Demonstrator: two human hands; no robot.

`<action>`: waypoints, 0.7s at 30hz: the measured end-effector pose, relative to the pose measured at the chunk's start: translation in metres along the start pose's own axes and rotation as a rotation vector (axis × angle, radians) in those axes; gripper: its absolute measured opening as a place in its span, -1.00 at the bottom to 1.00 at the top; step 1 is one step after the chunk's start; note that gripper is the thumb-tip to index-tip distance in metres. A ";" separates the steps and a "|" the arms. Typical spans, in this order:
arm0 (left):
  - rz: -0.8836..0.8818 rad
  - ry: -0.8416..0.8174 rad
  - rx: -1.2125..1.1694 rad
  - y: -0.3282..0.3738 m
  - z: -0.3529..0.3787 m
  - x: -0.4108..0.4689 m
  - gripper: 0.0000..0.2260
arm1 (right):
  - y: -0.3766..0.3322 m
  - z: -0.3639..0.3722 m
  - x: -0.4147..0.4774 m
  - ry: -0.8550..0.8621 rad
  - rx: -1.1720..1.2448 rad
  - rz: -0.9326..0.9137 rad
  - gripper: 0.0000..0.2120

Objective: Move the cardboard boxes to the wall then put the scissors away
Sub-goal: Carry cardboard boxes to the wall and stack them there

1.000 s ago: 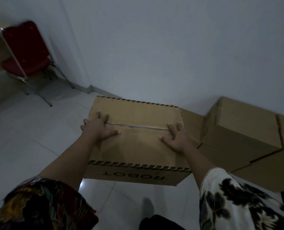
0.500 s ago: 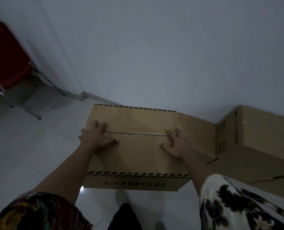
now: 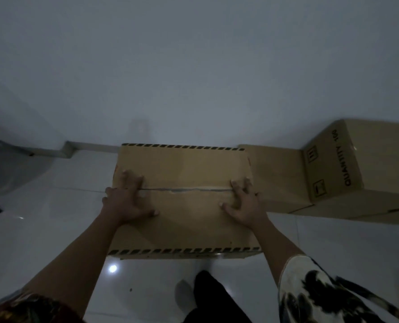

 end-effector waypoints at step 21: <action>0.119 -0.052 -0.070 -0.018 0.082 0.297 0.17 | 0.048 0.075 0.239 0.023 -0.090 0.133 -0.12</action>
Point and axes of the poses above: each hand's wrist, its own x-axis towards the middle knuckle, its own z-axis out of the palm, y = z × x, the point moved 3 cm from there along x, towards the middle knuckle, and after that the axes turned 7 degrees about -y, right-handed, at the moved point
